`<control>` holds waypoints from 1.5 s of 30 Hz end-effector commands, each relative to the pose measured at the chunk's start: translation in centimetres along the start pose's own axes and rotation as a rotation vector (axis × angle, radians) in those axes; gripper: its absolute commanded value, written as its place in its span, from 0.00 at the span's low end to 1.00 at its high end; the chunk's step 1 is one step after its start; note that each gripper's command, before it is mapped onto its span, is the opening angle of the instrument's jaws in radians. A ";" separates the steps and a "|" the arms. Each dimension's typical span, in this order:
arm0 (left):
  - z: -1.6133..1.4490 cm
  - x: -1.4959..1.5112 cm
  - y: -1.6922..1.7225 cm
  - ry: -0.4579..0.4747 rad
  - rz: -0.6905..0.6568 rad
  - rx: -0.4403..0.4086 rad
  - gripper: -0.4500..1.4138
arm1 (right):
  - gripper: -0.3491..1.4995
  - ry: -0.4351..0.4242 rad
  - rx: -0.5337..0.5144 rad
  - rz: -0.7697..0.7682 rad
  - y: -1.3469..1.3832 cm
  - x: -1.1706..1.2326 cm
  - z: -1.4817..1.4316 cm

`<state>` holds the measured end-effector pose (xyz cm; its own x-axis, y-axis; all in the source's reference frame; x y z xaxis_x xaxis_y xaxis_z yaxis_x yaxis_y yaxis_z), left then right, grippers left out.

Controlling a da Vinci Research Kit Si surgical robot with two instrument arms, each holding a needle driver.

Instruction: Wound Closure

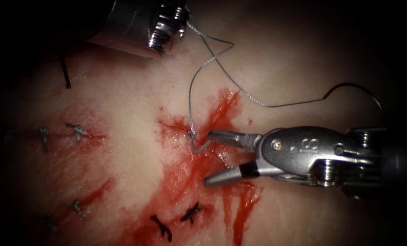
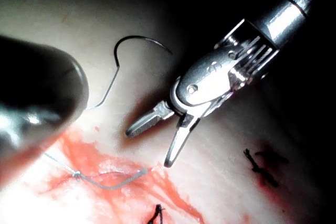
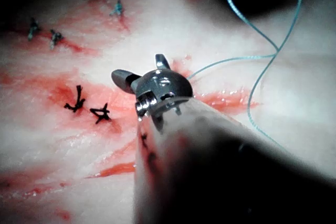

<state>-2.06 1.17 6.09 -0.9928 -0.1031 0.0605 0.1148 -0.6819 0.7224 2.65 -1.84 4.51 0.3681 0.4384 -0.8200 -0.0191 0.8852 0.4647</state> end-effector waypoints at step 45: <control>0.23 0.09 -1.62 0.233 -0.584 -0.085 0.00 | 0.95 0.329 -0.178 0.710 0.76 -0.81 0.92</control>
<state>-2.30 2.40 5.05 -0.8596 0.1541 -0.4872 -0.4317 -0.7291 0.5311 3.11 -1.65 5.82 -0.0797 0.9058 -0.4161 -0.3045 0.3753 0.8755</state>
